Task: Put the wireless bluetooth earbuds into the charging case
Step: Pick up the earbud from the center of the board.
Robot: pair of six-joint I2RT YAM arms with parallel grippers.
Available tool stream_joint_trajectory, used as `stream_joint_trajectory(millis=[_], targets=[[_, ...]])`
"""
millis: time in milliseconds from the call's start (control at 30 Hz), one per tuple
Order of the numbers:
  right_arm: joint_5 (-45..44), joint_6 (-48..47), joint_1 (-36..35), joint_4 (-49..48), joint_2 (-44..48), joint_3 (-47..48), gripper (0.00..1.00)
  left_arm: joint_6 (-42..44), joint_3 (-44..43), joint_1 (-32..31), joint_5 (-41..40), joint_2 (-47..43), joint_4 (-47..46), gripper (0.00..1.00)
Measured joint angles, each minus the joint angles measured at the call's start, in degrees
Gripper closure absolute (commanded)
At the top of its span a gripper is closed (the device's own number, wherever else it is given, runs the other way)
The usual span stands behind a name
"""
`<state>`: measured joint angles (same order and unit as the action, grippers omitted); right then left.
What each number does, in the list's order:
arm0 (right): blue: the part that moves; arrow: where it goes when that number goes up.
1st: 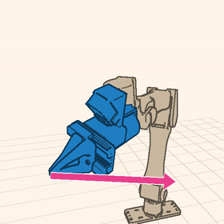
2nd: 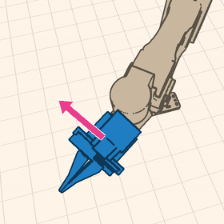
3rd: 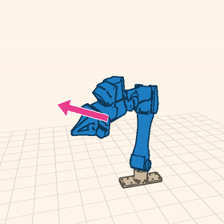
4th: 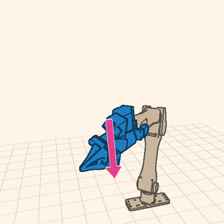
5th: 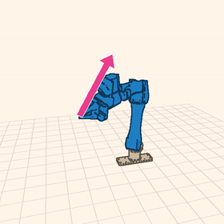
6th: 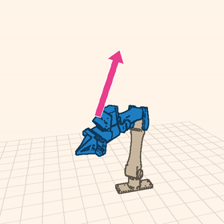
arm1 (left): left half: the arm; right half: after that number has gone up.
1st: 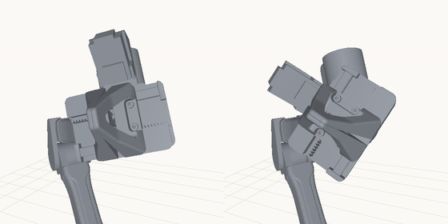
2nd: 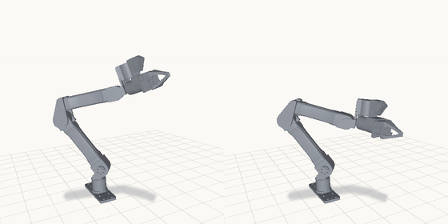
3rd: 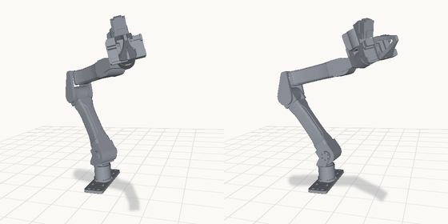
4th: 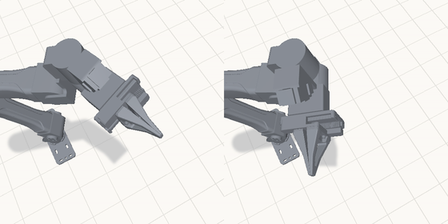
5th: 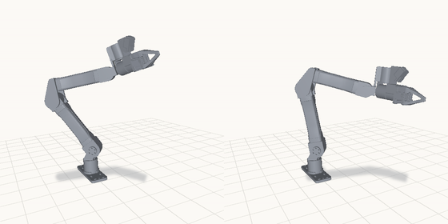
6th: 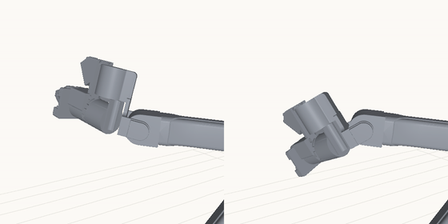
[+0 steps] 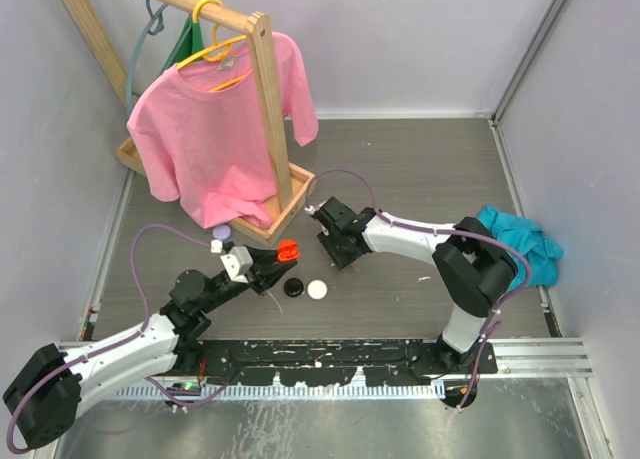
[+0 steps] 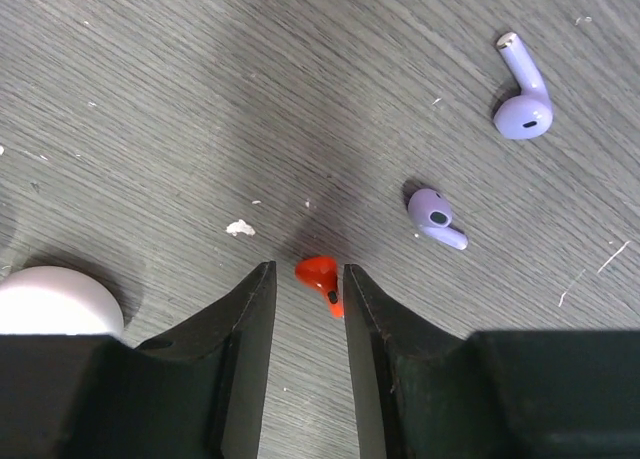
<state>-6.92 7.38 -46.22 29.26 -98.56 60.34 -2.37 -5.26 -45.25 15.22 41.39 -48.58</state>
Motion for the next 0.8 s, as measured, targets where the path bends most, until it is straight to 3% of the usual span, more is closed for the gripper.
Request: stream_joint_trajectory(millis=[267, 500, 800], targets=[[1.2, -1.3, 0.6, 2.1, -2.1, 1.4, 0.66, 0.0, 0.0, 0.0, 0.0, 0.0, 0.0, 1.0], [1.9, -1.5, 0.7, 3.2, -2.7, 2.3, 0.78, 0.0, 0.0, 0.0, 0.0, 0.0, 0.0, 1.0], [1.0, -0.8, 0.5, 3.5, -1.2, 2.1, 0.81, 0.0, -0.1, 0.0, 0.0, 0.0, 0.0, 1.0]])
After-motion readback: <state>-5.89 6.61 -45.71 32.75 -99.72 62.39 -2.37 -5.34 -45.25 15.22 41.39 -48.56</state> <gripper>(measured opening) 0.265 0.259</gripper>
